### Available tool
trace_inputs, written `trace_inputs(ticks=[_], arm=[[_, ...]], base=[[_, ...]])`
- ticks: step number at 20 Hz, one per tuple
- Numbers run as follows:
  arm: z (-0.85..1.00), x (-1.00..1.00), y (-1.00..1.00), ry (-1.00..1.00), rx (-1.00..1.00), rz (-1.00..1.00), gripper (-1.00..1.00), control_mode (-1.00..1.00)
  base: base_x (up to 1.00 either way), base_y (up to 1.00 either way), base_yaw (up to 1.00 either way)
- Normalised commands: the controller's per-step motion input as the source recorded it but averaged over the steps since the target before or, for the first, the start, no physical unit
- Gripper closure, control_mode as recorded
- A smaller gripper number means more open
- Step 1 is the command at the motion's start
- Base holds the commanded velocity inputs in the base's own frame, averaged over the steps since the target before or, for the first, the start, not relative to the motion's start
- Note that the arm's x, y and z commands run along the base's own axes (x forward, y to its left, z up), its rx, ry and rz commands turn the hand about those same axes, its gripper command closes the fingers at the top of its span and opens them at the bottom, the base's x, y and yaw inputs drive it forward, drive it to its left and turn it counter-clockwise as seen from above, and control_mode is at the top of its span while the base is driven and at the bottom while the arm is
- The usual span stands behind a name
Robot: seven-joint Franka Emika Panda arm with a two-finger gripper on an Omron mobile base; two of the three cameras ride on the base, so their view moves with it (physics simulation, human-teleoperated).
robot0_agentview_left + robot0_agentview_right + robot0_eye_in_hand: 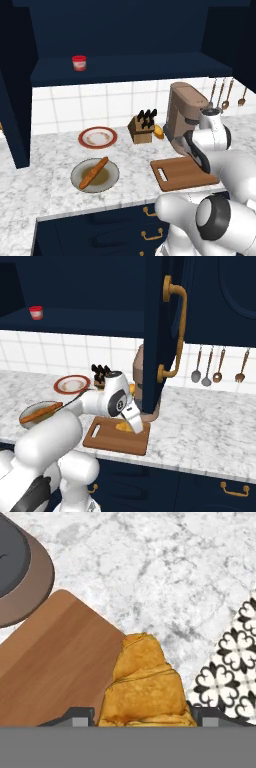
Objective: From the different types of pastries on the counter, select a croissant and place it on the cutting board. Then retrieve a jar of jam from the cabinet and place it alongside the croissant on the cutting board.
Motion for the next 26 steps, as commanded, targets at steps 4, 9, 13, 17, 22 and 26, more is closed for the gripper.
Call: trace_inputs(ticks=[4,9,13,17,22,26], arm=[[-0.18,0.07,-0.09,-0.04,0.03,0.04,1.0,-1.0],[-0.07,0.02,0.17,0.0,0.01,0.0,1.0,-1.0],[-0.44,0.17,0.16,-0.04,0.0,0.0,1.0,-1.0],[-0.36,0.49,0.0,0.0,0.0,0.0,1.0,-1.0],[-0.3,0.41,0.0,-0.01,0.0,0.0,1.0,-1.0],[-0.28,0.25,-0.02,-0.01,0.0,0.0,-1.0,-1.0]], base=[[0.0,0.0,0.0],[0.0,0.0,0.0],[0.0,0.0,0.0],[0.0,0.0,0.0],[0.0,0.0,0.0],[0.0,0.0,0.0]])
